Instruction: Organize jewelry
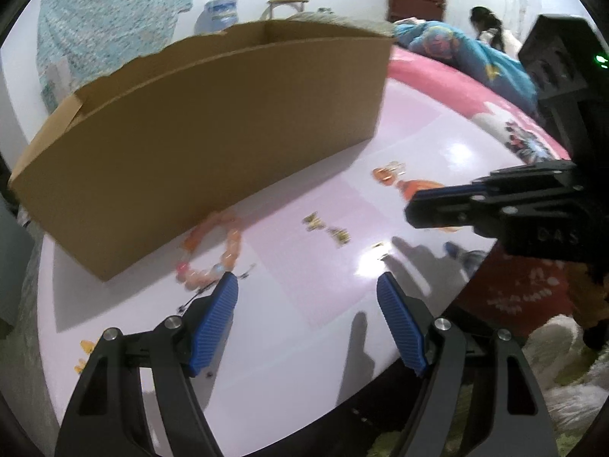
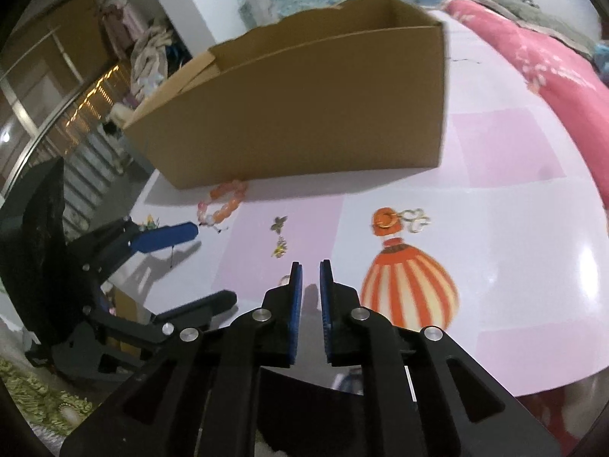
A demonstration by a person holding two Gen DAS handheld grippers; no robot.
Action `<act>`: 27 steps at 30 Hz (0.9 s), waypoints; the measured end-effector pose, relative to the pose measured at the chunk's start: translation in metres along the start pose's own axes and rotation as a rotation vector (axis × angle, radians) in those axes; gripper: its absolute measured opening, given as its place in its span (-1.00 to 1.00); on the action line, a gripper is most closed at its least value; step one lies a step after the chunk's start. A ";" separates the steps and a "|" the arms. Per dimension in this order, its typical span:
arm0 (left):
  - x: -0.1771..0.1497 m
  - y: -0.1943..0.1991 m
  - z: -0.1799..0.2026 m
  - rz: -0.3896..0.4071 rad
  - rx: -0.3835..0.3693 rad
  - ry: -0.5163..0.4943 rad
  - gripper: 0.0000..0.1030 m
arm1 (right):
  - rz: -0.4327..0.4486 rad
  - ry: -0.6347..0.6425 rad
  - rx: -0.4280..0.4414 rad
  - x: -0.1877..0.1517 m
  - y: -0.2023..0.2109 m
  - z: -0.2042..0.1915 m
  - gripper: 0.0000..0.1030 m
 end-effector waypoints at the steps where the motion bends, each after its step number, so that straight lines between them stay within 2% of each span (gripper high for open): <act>1: 0.002 0.000 0.007 0.004 -0.019 -0.014 0.30 | 0.006 -0.012 -0.003 0.000 0.002 0.004 -0.77; 6: 0.009 -0.008 0.037 0.001 -0.084 -0.083 -0.06 | 0.023 -0.077 -0.002 -0.003 0.011 0.022 -0.77; 11: 0.012 -0.026 0.053 -0.047 -0.087 -0.092 -0.40 | 0.036 -0.093 0.007 -0.006 0.011 0.023 -0.77; 19: 0.017 -0.032 0.052 -0.060 -0.036 -0.107 -0.57 | 0.047 -0.086 0.019 -0.008 0.016 0.030 -0.77; 23: 0.016 -0.031 0.053 -0.070 -0.039 -0.122 -0.80 | 0.057 -0.088 0.024 -0.006 0.017 0.033 -0.77; 27: 0.015 -0.031 0.052 -0.068 -0.037 -0.130 -0.80 | 0.059 -0.086 0.026 -0.005 0.016 0.035 -0.77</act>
Point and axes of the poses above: each gripper's, at about its wrist camera, not at the fingertips, and y roughly against the way its jaws point, z to its right, x to its top, the point moved 10 cm from there along -y, roughly the way its jaws point, and after that the axes turned 2 degrees about y, right-handed, at the moved point
